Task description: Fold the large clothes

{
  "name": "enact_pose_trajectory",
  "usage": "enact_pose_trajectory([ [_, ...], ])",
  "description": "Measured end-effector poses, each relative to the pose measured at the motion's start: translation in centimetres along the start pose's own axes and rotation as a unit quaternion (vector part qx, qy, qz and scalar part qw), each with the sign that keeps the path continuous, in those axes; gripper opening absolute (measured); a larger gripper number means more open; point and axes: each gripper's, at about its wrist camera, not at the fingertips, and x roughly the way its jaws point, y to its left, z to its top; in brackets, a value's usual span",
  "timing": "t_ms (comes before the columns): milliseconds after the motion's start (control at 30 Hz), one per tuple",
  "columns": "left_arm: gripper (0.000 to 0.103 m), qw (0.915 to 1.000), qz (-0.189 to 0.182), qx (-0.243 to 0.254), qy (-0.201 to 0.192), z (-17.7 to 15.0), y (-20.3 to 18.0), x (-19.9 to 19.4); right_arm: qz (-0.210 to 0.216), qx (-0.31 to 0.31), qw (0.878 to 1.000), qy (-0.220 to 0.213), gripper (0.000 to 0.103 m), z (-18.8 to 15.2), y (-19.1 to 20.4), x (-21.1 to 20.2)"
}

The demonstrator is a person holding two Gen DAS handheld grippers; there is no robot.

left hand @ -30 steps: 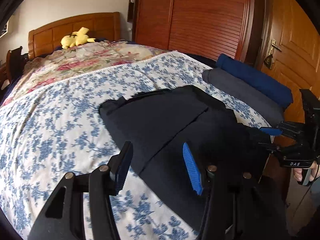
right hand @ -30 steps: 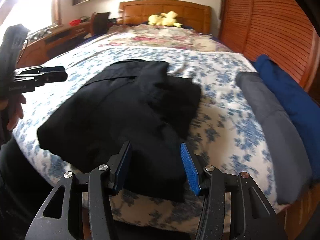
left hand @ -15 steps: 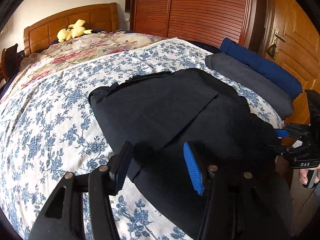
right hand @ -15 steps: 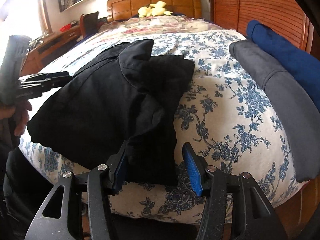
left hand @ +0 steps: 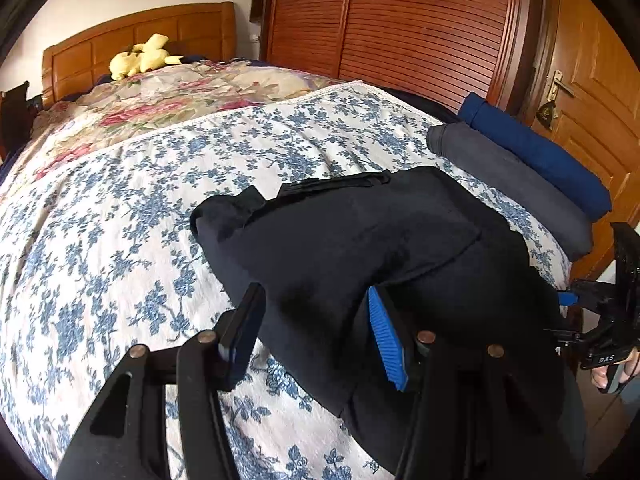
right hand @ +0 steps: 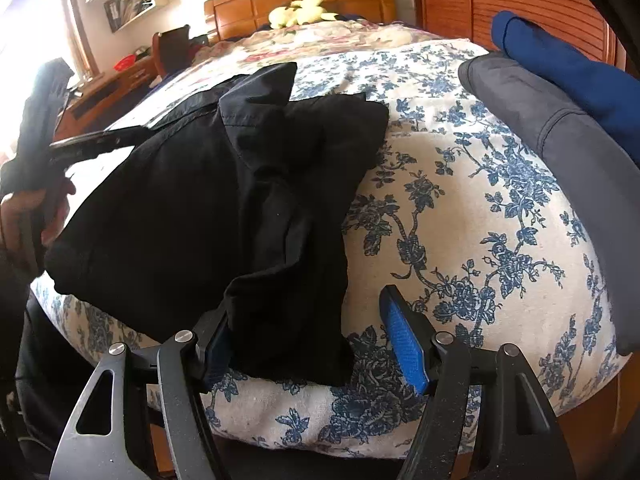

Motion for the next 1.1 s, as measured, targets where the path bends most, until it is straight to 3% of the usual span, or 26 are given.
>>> enact_pose_trajectory([
  [133, 0.052, 0.9997, -0.022, 0.007, 0.006, -0.3, 0.0, -0.6, 0.003, 0.0, 1.0, 0.001, 0.07, -0.1, 0.1, 0.0],
  [333, 0.052, 0.9993, -0.032, 0.011, -0.017, -0.3, -0.4, -3.4, 0.007, 0.006, 1.0, -0.001, 0.069, 0.2, -0.2, 0.3],
  [500, 0.052, 0.9987, -0.014, 0.02, -0.045, 1.0, -0.3, -4.6, 0.021, 0.007, 1.0, 0.002, 0.058, 0.0, 0.2, -0.4],
  [667, 0.052, 0.999, 0.002, 0.001, -0.045, 3.3, 1.9, -2.1, 0.029, 0.012, 0.999, 0.008, 0.053, -0.2, 0.6, -0.4],
  [867, 0.052, 0.999, 0.037, -0.014, -0.022, 5.0, 4.7, 2.5, 0.034, 0.005, 0.999, 0.011, 0.051, -0.2, 0.7, 0.0],
  [1100, 0.052, 0.9982, 0.046, -0.036, 0.012, 5.7, 7.0, 6.5, 0.038, 0.001, 0.999, 0.009, 0.052, -0.2, 0.6, 0.4],
])
